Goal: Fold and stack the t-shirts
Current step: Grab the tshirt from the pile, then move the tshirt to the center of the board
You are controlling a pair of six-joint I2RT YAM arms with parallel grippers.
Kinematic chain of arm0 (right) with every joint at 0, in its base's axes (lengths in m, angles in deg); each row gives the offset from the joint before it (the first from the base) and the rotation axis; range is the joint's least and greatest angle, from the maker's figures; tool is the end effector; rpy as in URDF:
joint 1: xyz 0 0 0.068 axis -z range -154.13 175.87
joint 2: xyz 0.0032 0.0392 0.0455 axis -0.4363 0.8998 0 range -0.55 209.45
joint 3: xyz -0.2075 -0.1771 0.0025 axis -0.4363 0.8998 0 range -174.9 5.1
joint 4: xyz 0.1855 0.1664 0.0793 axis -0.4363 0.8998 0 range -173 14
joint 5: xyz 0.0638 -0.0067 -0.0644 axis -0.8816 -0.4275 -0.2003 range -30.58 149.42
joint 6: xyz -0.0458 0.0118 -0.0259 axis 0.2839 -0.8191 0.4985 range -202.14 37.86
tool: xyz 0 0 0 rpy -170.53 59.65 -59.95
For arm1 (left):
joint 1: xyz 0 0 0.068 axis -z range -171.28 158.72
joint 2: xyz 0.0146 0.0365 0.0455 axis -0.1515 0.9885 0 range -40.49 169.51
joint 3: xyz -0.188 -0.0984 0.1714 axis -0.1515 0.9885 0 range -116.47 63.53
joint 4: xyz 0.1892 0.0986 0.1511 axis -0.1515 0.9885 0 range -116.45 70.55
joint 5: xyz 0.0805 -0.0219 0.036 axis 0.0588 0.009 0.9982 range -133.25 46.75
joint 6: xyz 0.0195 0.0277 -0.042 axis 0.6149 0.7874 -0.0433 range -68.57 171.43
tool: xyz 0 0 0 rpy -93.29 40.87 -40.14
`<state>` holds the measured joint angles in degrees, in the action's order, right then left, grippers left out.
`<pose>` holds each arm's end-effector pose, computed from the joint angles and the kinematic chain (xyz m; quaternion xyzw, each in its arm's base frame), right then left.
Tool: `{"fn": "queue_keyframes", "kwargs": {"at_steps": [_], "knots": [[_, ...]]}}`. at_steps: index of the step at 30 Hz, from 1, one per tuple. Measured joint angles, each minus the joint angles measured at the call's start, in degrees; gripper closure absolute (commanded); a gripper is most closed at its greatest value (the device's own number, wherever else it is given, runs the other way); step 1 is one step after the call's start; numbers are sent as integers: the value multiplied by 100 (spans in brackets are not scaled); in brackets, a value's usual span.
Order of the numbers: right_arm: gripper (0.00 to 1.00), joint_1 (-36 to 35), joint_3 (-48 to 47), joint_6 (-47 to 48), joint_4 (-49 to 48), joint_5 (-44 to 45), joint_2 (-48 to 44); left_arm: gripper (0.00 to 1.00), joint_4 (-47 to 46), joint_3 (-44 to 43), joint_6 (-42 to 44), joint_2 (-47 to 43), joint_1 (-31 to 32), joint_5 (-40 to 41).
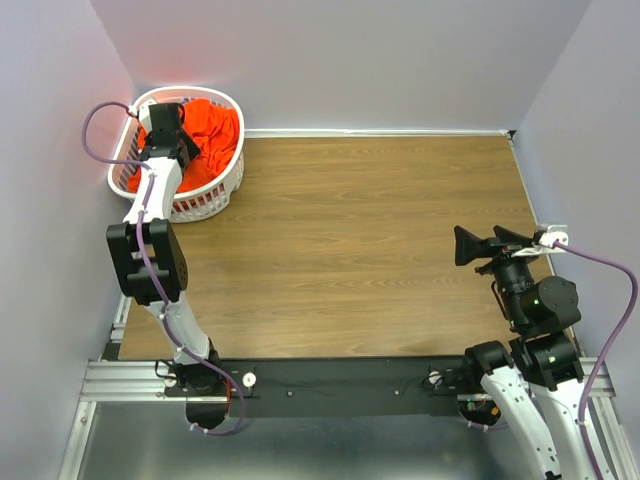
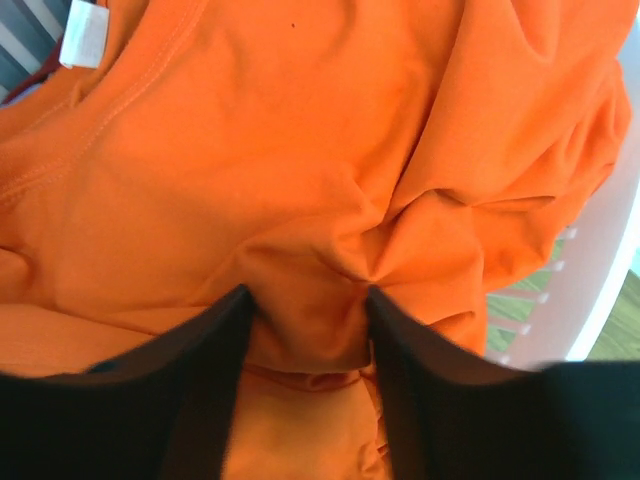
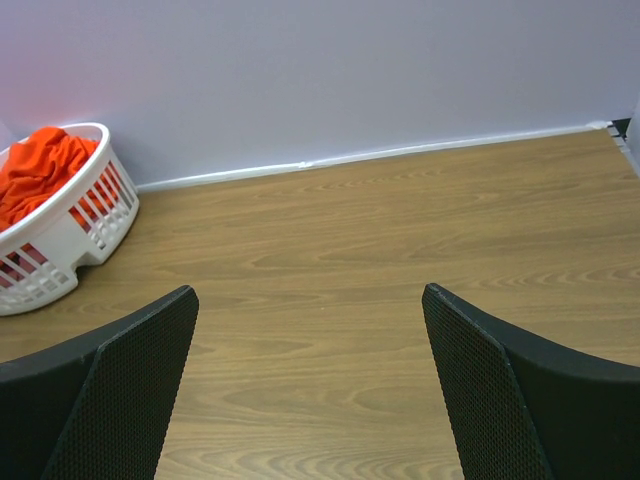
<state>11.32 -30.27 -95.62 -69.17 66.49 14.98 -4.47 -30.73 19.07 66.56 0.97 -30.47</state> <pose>0.0829 0.0169 0.3352 0.0397 0.6681 0.1395 0.7298 0.4337 0.0670 0.3081 -0.3503 0.8095 -0.0018 0.4711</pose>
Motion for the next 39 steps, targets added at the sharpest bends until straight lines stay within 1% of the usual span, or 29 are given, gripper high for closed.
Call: {"fn": "queue_keyframes", "kwargs": {"at_steps": [1, 2, 3, 6, 8, 9, 12, 19, 25, 28, 29, 31, 35, 39], "knots": [[0, -4, 2, 0, 0, 0, 0, 63, -2, 0, 11, 2, 0, 0], [0, -7, 9, 0, 0, 0, -2, 75, -4, 0, 33, 0, 0, -4], [0, -7, 13, 0, 0, 0, -7, 81, -9, 0, 20, 0, -2, -17], [0, -9, 22, 0, 0, 0, -17, 82, -7, 0, 55, -7, -2, -22], [0, -9, 22, 0, 0, 0, -20, 97, 2, 0, 63, -52, -2, -17], [0, -9, 22, 0, -2, 0, -20, 100, 7, -2, 96, -103, -2, -9], [0, -9, 24, 0, 0, 0, -20, 100, 125, -251, 225, -280, 17, 160], [0, -9, 26, 0, 0, -2, -20, 100, 173, -1351, 726, -750, 179, 686], [0, -9, 28, 0, -2, 0, -20, 100, 155, -2293, 1204, -815, 411, 855], [0, -9, 33, 0, -2, 0, -20, 100, 125, -2632, 1545, -815, 957, 903], [0, -9, 33, 2, -2, 0, -20, 100, 90, -2796, 1720, -811, 1305, 885], [0, -9, 33, 2, -2, 0, -20, 100, 44, -2964, 1891, -809, 1733, 791], [0, -9, 33, 2, -2, 0, -24, 100, -284, -3366, 2225, -802, 2791, -15], [0, -9, 33, 2, -2, 44, -74, 100, -664, -3550, 2516, -804, 3613, -798]]}}
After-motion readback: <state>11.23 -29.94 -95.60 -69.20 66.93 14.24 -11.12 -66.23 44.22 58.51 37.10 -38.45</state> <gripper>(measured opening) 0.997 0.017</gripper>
